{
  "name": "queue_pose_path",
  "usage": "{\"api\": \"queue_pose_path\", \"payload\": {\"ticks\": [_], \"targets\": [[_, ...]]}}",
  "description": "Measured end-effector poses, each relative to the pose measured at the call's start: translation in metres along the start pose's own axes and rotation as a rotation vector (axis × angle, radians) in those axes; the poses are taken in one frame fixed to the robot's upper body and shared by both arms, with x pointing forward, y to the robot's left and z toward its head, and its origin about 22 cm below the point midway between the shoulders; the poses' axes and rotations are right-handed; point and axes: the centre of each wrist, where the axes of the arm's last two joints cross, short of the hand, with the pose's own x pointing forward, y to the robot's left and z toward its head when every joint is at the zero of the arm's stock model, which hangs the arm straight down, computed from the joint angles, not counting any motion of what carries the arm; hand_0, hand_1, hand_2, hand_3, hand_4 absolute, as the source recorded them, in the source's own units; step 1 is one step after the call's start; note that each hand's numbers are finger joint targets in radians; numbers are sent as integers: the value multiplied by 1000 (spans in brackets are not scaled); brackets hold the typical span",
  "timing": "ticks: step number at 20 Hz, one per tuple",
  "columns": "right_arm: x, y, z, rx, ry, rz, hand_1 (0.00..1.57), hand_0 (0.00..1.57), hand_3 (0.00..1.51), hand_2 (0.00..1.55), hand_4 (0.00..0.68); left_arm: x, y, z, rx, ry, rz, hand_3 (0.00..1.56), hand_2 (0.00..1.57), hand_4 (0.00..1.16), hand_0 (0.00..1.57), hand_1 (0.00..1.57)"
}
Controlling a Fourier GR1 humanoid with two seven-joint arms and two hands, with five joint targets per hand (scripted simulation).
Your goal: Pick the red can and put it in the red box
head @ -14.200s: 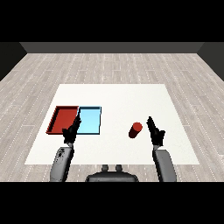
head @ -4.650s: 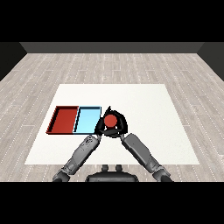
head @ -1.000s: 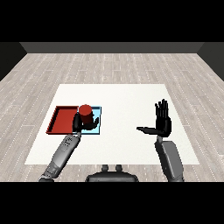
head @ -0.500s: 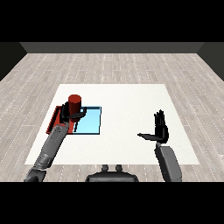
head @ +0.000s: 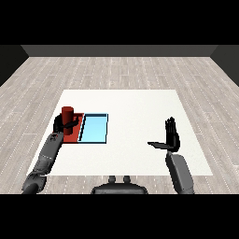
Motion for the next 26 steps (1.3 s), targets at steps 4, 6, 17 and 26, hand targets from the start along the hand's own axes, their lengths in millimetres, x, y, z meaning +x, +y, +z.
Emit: {"api": "queue_pose_path", "payload": {"ticks": [4,6,17,26], "targets": [[1,0,2,11,-27,9,0,0,0,0,0,-28,4,-6,23,114,-73,1383,1412,1003,1408,1408],[5,-2,2,17,-49,18,0,0,0,0,0,-37,4,-7,35,182,-115,825,753,826,697,697],[9,4,3,25,-110,4,0,0,0,0,0,-60,5,-4,-20,380,-194,0,0,654,0,0],[11,2,10,32,-130,-21,0,0,0,0,0,-56,15,-10,-131,488,-351,0,0,0,0,0]]}}
